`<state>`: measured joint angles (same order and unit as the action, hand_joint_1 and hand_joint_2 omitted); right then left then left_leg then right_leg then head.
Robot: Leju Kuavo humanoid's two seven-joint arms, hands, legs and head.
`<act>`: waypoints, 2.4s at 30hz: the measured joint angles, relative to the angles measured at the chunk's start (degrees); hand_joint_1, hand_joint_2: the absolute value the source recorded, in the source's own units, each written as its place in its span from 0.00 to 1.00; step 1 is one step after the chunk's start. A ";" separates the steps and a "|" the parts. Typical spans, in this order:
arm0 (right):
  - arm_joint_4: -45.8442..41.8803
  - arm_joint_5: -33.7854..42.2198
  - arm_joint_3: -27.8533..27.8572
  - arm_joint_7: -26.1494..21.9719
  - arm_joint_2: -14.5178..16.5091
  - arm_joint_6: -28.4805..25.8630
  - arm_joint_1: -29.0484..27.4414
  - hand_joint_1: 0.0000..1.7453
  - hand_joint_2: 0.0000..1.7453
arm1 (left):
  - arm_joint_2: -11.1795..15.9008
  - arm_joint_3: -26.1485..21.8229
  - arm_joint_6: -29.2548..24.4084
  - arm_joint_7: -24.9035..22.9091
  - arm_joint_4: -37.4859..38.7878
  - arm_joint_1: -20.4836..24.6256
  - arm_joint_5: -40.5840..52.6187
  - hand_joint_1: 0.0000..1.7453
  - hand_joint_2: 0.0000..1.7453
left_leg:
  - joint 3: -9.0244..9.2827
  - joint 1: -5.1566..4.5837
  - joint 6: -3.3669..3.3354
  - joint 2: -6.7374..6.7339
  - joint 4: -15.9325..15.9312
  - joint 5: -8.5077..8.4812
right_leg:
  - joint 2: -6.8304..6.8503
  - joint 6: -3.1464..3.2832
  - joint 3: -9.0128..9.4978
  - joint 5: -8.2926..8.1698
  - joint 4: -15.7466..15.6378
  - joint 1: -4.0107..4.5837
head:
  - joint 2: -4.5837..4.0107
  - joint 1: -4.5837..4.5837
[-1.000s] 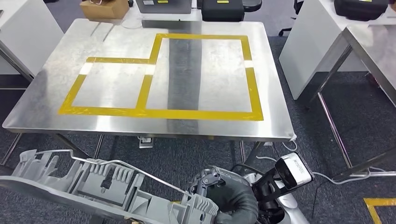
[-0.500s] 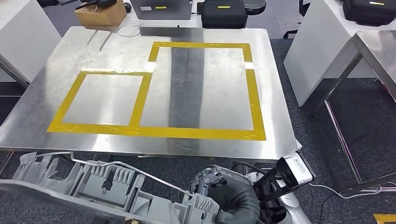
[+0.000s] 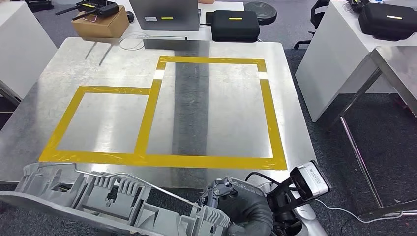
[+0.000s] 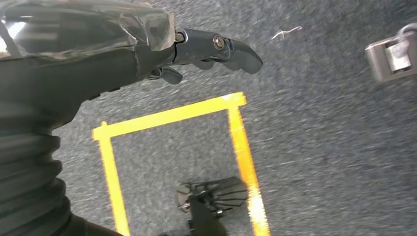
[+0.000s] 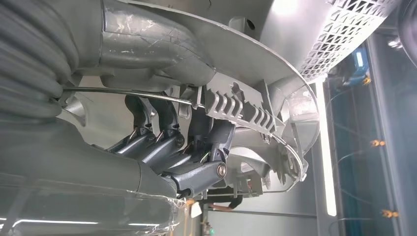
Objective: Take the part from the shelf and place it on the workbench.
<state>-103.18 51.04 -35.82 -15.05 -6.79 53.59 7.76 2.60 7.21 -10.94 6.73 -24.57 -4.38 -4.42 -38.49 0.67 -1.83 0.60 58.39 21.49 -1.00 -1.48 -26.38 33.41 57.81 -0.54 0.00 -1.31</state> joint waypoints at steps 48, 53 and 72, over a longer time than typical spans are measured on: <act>15.07 -68.87 12.66 4.97 -3.20 -30.42 16.04 1.00 1.00 | -3.99 -12.13 1.73 -1.12 -5.23 -3.20 11.28 0.00 1.00 | 0.37 0.00 1.74 0.01 6.92 7.41 | 0.55 1.42 -6.27 -7.60 -1.03 -0.57 | 0.00 0.14; 25.73 -72.49 8.34 6.33 -3.81 -32.46 20.81 1.00 1.00 | -4.19 -13.46 2.05 -1.54 -4.82 -2.50 11.58 0.00 1.00 | -2.89 0.14 2.07 -0.22 11.70 6.62 | 0.46 1.66 -6.01 -7.39 -0.97 -0.38 | 0.00 0.14; 47.86 -79.48 -4.19 3.10 -2.47 -39.96 29.91 1.00 1.00 | -4.70 -15.57 2.56 2.31 -0.18 0.20 8.74 0.00 1.00 | 3.36 -0.04 0.40 -0.23 -0.76 2.58 | 0.95 -1.72 -8.82 -7.79 0.84 -1.29 | 0.00 0.34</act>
<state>-55.32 -28.44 -40.01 -11.95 -9.26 13.63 37.67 -2.10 -8.36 -8.38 9.04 -24.74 -4.18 4.32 -35.13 0.63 -1.42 0.36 57.63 24.07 -0.05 -3.21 -35.20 25.62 58.65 -1.84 0.00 -0.97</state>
